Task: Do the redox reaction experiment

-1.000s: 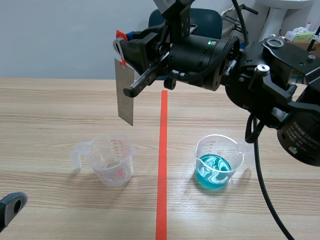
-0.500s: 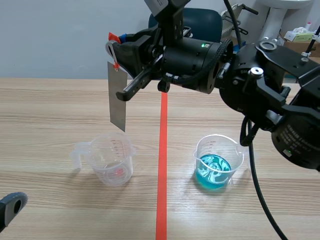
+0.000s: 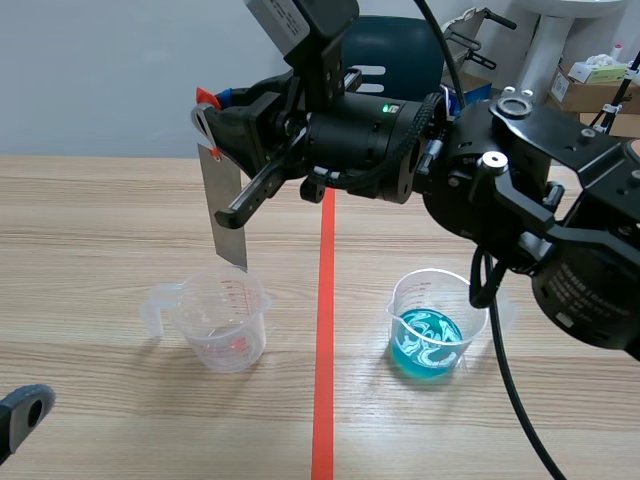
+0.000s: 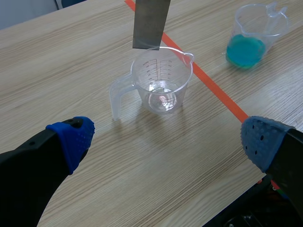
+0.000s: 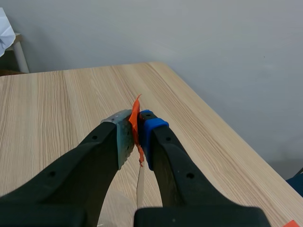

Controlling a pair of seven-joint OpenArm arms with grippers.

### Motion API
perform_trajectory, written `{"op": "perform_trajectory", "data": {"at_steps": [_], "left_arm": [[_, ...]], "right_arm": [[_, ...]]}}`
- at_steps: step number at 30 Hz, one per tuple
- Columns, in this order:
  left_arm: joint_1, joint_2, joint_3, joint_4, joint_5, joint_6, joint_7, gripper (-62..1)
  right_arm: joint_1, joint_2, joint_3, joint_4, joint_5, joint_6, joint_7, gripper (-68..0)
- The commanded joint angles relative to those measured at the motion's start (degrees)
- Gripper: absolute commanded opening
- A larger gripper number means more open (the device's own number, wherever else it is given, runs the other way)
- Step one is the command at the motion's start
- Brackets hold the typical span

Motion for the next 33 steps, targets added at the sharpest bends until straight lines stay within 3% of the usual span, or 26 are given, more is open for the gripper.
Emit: {"op": "perform_trajectory", "data": {"at_steps": [1,22,33], "left_arm": [[0.4,0.3,0.4,0.6,-0.3,0.1,-0.6,1.4],[0.4,0.3,0.4,0.6,-0.3,0.1,-0.6,1.4],[0.4,0.3,0.4,0.6,-0.3,0.1,-0.6,1.4]], "right_arm": [[0.5,-0.2,0.3,0.4,0.2,0.0,1.0,-66.0],[0.5,0.1,0.8,0.7,0.0,0.0,1.5,-66.0],[0.8,2.6,3.1,6.7,0.1,0.0,1.4,-66.0]]}}
